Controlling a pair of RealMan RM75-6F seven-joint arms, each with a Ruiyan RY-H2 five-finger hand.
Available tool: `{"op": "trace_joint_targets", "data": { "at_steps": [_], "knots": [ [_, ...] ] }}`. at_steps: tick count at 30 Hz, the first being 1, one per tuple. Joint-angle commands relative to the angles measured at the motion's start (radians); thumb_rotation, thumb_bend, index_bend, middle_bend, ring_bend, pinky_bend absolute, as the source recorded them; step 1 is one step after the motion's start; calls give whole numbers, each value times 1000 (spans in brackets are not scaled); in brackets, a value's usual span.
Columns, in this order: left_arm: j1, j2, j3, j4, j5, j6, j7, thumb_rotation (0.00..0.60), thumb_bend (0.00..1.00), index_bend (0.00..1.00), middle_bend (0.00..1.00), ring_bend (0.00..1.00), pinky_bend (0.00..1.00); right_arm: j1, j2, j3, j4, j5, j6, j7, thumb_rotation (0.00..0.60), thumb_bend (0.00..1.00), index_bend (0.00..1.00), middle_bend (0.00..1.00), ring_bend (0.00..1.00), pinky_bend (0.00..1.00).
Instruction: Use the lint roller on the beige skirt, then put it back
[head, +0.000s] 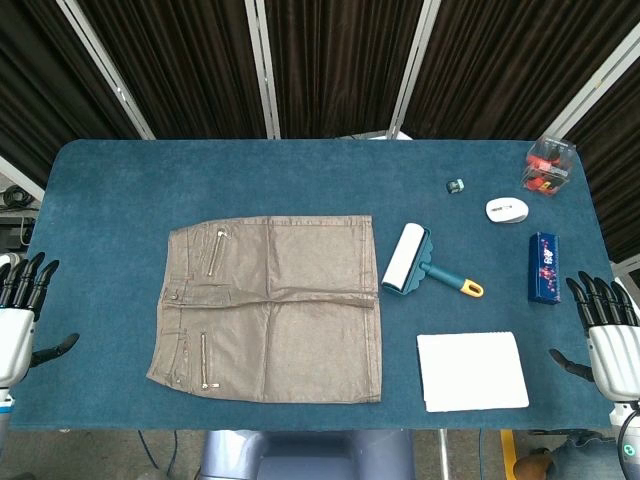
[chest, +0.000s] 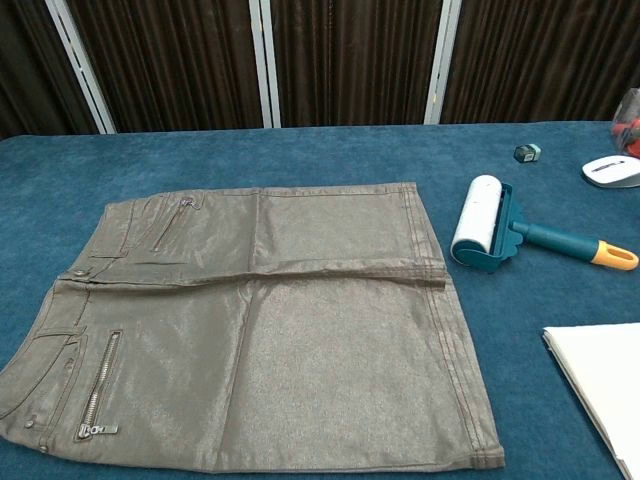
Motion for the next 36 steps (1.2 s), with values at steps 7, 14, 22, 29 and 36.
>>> {"op": "trace_joint_targets", "data": {
  "at_steps": [7, 14, 22, 29, 36],
  "knots": [
    [2, -1, -4, 3, -1, -6, -9, 600, 0, 0, 0, 0, 0, 1, 2, 12, -21, 24, -33, 41, 600, 0, 0, 0, 0, 0],
    [-11, -15, -12, 11, -5, -27, 9, 600, 0, 0, 0, 0, 0, 119, 26, 50, -106, 94, -263, 69, 600, 0, 57, 64, 2, 0],
    [-30, -33, -41, 35, -52, -56, 41, 600, 0, 0, 0, 0, 0, 333, -82, 181, -73, 328, -523, -124, 600, 75, 192, 293, 221, 208],
    [-60, -65, -69, 92, -137, -119, 87, 600, 0, 0, 0, 0, 0, 451, -240, 205, 68, 473, -606, -314, 600, 168, 260, 360, 296, 298],
    [-76, -84, -85, 124, -184, -145, 105, 600, 0, 0, 0, 0, 0, 506, -348, 197, 153, 551, -637, -401, 600, 173, 264, 360, 298, 303]
  ]
}}
